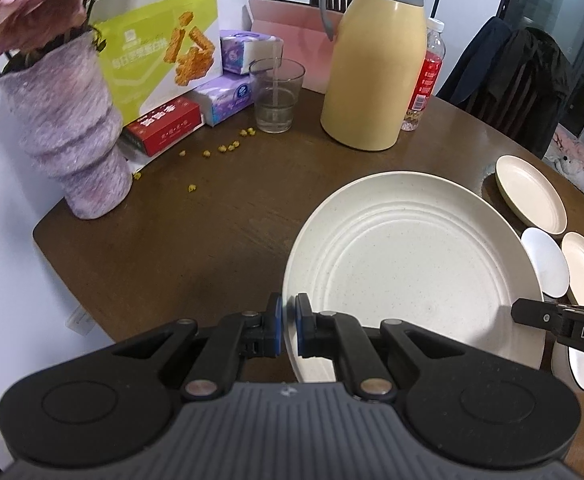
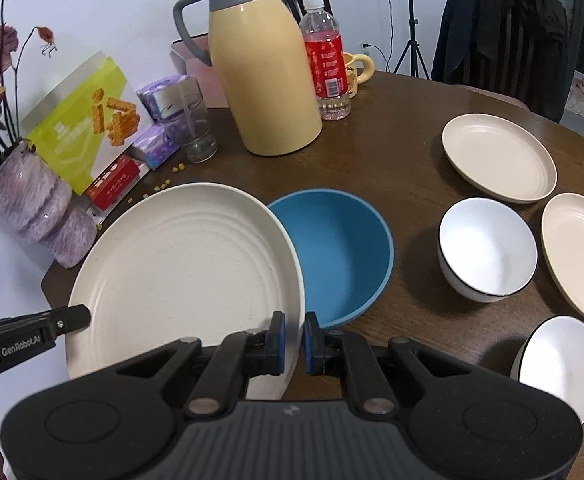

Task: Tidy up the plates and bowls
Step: 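Carry both held cream plates toward the vase end of the table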

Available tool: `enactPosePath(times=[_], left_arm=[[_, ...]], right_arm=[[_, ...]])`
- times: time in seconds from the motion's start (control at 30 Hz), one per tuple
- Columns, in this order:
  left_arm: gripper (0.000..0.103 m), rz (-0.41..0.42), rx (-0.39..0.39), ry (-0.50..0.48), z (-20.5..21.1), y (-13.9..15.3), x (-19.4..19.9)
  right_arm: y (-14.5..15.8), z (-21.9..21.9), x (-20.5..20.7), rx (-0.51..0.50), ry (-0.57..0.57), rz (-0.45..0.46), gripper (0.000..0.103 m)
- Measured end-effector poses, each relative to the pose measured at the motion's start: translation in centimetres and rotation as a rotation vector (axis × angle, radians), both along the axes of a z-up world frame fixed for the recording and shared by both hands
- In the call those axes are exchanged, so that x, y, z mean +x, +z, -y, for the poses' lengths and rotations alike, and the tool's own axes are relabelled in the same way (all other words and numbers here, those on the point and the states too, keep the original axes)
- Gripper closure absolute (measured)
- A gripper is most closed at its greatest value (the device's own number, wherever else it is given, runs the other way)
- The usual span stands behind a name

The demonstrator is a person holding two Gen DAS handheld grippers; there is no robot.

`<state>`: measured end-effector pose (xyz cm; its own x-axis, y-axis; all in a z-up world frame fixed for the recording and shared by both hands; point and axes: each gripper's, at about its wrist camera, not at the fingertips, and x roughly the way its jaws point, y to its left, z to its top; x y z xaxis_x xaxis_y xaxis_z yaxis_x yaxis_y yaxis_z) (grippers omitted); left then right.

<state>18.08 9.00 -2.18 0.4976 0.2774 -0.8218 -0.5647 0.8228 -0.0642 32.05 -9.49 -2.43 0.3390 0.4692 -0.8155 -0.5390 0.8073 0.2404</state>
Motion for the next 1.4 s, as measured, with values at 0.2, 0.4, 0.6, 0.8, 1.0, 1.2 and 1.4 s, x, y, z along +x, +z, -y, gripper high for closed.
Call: enactPosePath(times=[0.2,0.4,0.6,0.8,1.0,1.2,1.4], left_arm=[[0.096,-0.007,-0.004,0.01,0.0,-0.5,-1.2],[0.096,-0.016,-0.01,0.024,-0.2,-1.3,-2.5],[0.096,-0.023,-0.027,0.044,-0.5,-2.0,-3.8],[0.096,-0.037,-0.035,0.063,-0.7,-2.7,-4.8],[0.096,-0.051,-0.037,0.077,-0.9,-3.3,-5.4],[0.096,-0.063,-0.042,0.088,-1.3,-4.0,-5.7],[0.096,-0.077,-0.043,0.091,-1.7,-4.9,-5.8]], right_arm=[[-0.5,-0.1,-1.0,0.002,0.014,0.003,0.094],[-1.3,-0.3,-2.0,-0.003,0.033,0.001,0.094],[-1.7,-0.6,-3.2,-0.013,0.064,0.016,0.094],[-2.4,-0.9,-4.2,-0.023,0.088,0.011,0.094],[-3.0,-1.3,-5.0,-0.03,0.109,0.008,0.094],[-3.8,-1.6,-5.5,-0.034,0.12,-0.008,0.094],[-4.8,-2.1,-5.7,-0.042,0.122,-0.025,0.094]])
